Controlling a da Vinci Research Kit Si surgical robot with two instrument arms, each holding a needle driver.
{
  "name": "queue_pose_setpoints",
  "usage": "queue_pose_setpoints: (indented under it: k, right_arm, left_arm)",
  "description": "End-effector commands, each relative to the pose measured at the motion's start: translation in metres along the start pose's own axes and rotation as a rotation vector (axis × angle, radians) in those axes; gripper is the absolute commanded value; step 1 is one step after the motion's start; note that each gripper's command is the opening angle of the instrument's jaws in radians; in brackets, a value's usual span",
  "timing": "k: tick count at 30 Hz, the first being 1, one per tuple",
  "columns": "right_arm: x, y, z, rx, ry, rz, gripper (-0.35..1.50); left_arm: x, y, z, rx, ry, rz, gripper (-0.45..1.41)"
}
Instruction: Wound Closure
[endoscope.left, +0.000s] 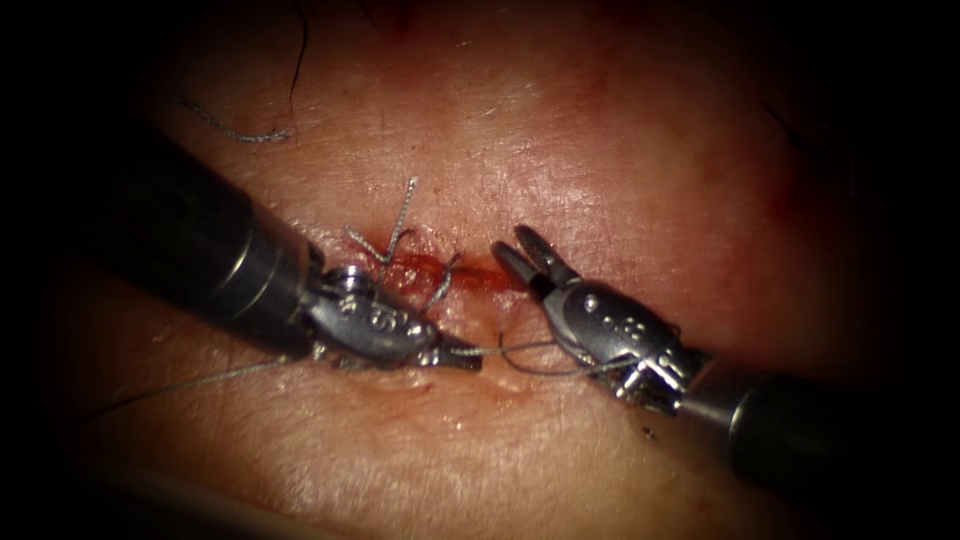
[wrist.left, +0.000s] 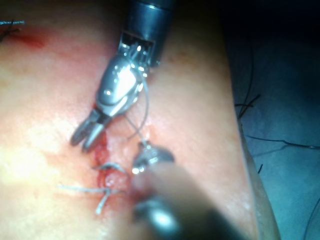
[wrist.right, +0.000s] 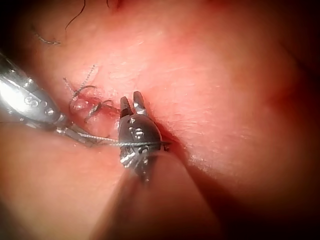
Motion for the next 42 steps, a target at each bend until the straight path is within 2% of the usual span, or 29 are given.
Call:
queue_pose_setpoints:
  k: [1, 9, 11, 12, 14, 21, 24, 27, 31, 35, 40, 41, 42]
  right_arm:
    - [-0.0007, -0.0009, 0.0008, 0.004, -0.007, -0.005, -0.18]
    - [-0.0013, -0.0008, 0.0010, 0.007, -0.056, -0.041, -0.16]
    - [-0.0014, -0.0008, 0.0011, 0.007, -0.064, -0.042, -0.33]
    - [-0.0015, -0.0008, 0.0012, 0.004, -0.070, -0.043, -0.35]
    - [-0.0015, -0.0007, 0.0012, 0.057, -0.075, -0.052, -0.35]
    - [-0.0004, -0.0011, 0.0006, 0.083, -0.060, -0.090, -0.35]
    - [0.0000, -0.0022, -0.0008, 0.101, -0.045, -0.096, -0.35]
    - [0.0005, -0.0049, -0.0038, 0.140, -0.034, -0.106, -0.35]
    - [0.0005, -0.0077, -0.0054, 0.166, -0.030, -0.115, -0.35]
    - [0.0007, -0.0082, -0.0061, 0.175, -0.033, -0.116, -0.35]
    - [0.0015, -0.0078, -0.0058, 0.135, 0.026, -0.103, -0.35]
    - [0.0019, -0.0078, -0.0058, 0.085, 0.055, -0.097, 0.73]
    - [0.0020, -0.0079, -0.0058, 0.068, 0.067, -0.094, 1.01]
  left_arm:
    - [-0.0005, 0.0004, 0.0007, -0.003, -0.002, -0.002, -0.45]
    - [-0.0006, 0.0005, 0.0006, -0.004, -0.002, -0.001, -0.45]
    - [-0.0007, 0.0005, 0.0006, -0.004, -0.002, 0.000, -0.45]
    - [-0.0007, 0.0005, 0.0006, -0.004, -0.002, 0.000, -0.45]
    - [-0.0007, 0.0005, 0.0006, -0.004, -0.002, 0.000, -0.45]
    - [-0.0006, 0.0004, 0.0006, -0.004, -0.002, 0.000, -0.45]
    - [-0.0006, 0.0001, 0.0005, -0.005, -0.001, -0.006, -0.45]
    - [-0.0008, -0.0011, -0.0001, -0.011, 0.001, -0.015, -0.45]
    - [-0.0009, -0.0018, -0.0008, 0.000, 0.000, -0.021, -0.45]
    - [-0.0009, -0.0017, -0.0007, 0.001, -0.001, -0.021, -0.45]
    - [-0.0010, -0.0013, -0.0003, 0.006, -0.002, -0.021, -0.45]
    - [-0.0011, -0.0013, -0.0003, 0.006, -0.002, -0.026, -0.45]
    - [-0.0011, -0.0013, -0.0003, 0.006, -0.002, -0.026, -0.45]
